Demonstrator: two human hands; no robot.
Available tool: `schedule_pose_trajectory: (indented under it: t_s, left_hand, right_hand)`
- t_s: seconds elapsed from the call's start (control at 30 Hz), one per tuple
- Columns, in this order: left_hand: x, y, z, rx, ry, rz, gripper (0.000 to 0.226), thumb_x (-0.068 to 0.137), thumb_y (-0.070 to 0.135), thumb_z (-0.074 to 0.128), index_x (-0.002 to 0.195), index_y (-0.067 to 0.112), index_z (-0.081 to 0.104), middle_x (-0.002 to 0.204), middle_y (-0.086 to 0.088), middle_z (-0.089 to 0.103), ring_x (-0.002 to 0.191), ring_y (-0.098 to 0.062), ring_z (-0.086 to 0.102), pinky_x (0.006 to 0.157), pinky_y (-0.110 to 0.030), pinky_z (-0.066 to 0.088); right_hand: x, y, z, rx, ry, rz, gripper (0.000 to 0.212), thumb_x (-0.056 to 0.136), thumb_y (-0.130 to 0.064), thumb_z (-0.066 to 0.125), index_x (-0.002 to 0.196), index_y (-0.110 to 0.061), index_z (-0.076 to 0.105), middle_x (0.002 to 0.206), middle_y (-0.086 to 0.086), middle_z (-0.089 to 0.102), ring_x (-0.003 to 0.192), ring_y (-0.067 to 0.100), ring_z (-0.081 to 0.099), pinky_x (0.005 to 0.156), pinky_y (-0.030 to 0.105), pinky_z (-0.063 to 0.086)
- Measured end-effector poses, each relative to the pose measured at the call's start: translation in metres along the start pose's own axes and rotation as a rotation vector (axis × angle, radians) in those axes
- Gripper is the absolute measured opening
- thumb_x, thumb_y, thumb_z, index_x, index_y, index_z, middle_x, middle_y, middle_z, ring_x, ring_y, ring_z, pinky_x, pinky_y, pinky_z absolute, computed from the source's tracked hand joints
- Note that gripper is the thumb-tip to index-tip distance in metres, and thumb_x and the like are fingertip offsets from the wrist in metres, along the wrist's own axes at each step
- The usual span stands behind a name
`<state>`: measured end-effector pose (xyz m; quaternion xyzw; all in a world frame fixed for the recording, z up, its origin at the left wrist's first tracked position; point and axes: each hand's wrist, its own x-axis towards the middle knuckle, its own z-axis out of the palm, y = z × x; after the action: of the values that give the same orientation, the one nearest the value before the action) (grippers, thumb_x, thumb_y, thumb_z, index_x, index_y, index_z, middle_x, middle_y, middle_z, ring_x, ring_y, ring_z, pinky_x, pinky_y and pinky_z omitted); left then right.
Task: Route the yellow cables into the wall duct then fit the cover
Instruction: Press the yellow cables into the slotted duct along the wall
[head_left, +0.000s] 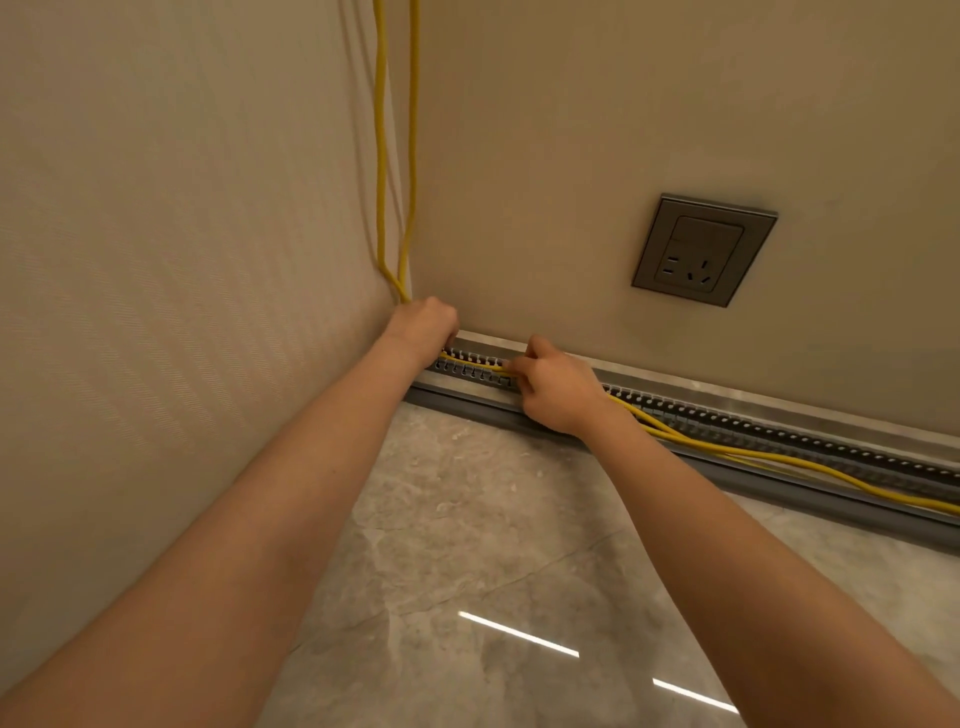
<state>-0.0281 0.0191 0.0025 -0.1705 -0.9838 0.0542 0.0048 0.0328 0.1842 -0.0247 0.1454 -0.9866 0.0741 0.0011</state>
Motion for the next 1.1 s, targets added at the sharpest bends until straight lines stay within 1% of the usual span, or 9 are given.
schedule_pose_trajectory:
  t_s: [0.13, 0.23, 0.37, 0.43, 0.57, 0.73, 0.8, 0.93, 1.1]
  left_hand:
    - [0.001, 0.003, 0.003, 0.042, 0.01, -0.044, 0.03, 0.092, -0.004, 0.046, 0.113, 0.005, 0.066, 0.118, -0.019, 0.065, 0.111, -0.035, 0.061, 0.092, -0.04, 0.049]
    - [0.002, 0.011, 0.007, 0.123, 0.028, -0.081, 0.032, 0.093, -0.005, 0.044, 0.119, 0.003, 0.062, 0.122, -0.019, 0.062, 0.117, -0.034, 0.059, 0.095, -0.039, 0.048]
    - [0.004, 0.018, 0.007, 0.116, 0.042, -0.138, 0.034, 0.093, -0.008, 0.041, 0.122, 0.0, 0.058, 0.126, -0.019, 0.06, 0.121, -0.034, 0.056, 0.095, -0.039, 0.047]
    - [0.001, 0.019, 0.009, 0.12, 0.058, -0.16, 0.033, 0.092, -0.009, 0.043, 0.121, -0.001, 0.059, 0.124, -0.019, 0.061, 0.119, -0.035, 0.057, 0.095, -0.039, 0.048]
    - [-0.008, 0.024, 0.016, 0.114, 0.061, -0.177, 0.032, 0.092, -0.008, 0.045, 0.119, 0.0, 0.059, 0.122, -0.019, 0.062, 0.117, -0.034, 0.059, 0.092, -0.039, 0.05]
    - [-0.014, 0.034, 0.015, 0.098, 0.072, -0.098, 0.031, 0.092, -0.002, 0.048, 0.121, 0.004, 0.057, 0.122, -0.017, 0.062, 0.116, -0.034, 0.06, 0.089, -0.039, 0.05]
    - [-0.016, 0.042, 0.014, 0.104, 0.117, -0.006, 0.031, 0.091, -0.002, 0.047, 0.12, 0.004, 0.055, 0.12, -0.017, 0.063, 0.114, -0.036, 0.061, 0.088, -0.041, 0.05]
    - [-0.016, 0.067, 0.014, -0.032, 0.137, 0.21, 0.025, 0.092, 0.01, 0.046, 0.109, 0.001, 0.062, 0.113, -0.021, 0.064, 0.105, -0.039, 0.062, 0.08, -0.043, 0.05]
    - [-0.016, 0.072, 0.018, -0.241, 0.087, 0.163, 0.027, 0.092, 0.018, 0.048, 0.097, 0.0, 0.068, 0.103, -0.022, 0.069, 0.1, -0.037, 0.064, 0.08, -0.039, 0.049]
  right_hand:
    - [-0.005, 0.005, -0.004, 0.057, 0.031, 0.012, 0.044, 0.092, -0.017, 0.049, 0.136, -0.017, 0.047, 0.125, 0.01, 0.052, 0.111, 0.032, 0.056, 0.083, 0.035, 0.048]
    - [-0.013, 0.012, -0.002, 0.071, 0.062, 0.031, 0.043, 0.088, -0.015, 0.054, 0.131, -0.016, 0.05, 0.123, 0.009, 0.055, 0.11, 0.03, 0.055, 0.082, 0.034, 0.048]
    - [-0.024, 0.022, 0.004, 0.116, 0.088, 0.087, 0.041, 0.093, -0.021, 0.054, 0.133, -0.016, 0.051, 0.124, 0.008, 0.056, 0.114, 0.028, 0.054, 0.088, 0.035, 0.048]
    - [-0.026, 0.02, 0.007, 0.121, 0.102, 0.092, 0.036, 0.096, -0.021, 0.05, 0.131, -0.014, 0.054, 0.121, 0.01, 0.057, 0.11, 0.03, 0.056, 0.085, 0.036, 0.048]
    - [-0.021, 0.01, 0.004, 0.102, 0.104, 0.163, 0.03, 0.096, -0.01, 0.045, 0.122, -0.008, 0.06, 0.117, 0.013, 0.059, 0.106, 0.033, 0.057, 0.08, 0.035, 0.047]
    - [-0.014, 0.0, -0.003, -0.013, 0.006, 0.264, 0.024, 0.091, 0.0, 0.045, 0.105, -0.002, 0.064, 0.103, 0.017, 0.058, 0.1, 0.036, 0.059, 0.071, 0.034, 0.041]
    - [-0.011, -0.003, -0.006, -0.039, -0.026, 0.292, 0.024, 0.092, 0.0, 0.045, 0.106, -0.003, 0.064, 0.109, 0.017, 0.061, 0.101, 0.035, 0.06, 0.072, 0.033, 0.042]
    - [-0.008, -0.008, -0.011, -0.062, -0.049, 0.326, 0.026, 0.093, 0.0, 0.045, 0.112, -0.005, 0.063, 0.119, 0.016, 0.062, 0.109, 0.033, 0.06, 0.087, 0.038, 0.049]
    - [-0.011, -0.01, -0.003, -0.137, 0.022, 0.294, 0.03, 0.094, -0.003, 0.044, 0.12, -0.006, 0.059, 0.127, 0.017, 0.056, 0.124, 0.033, 0.044, 0.101, 0.039, 0.039]
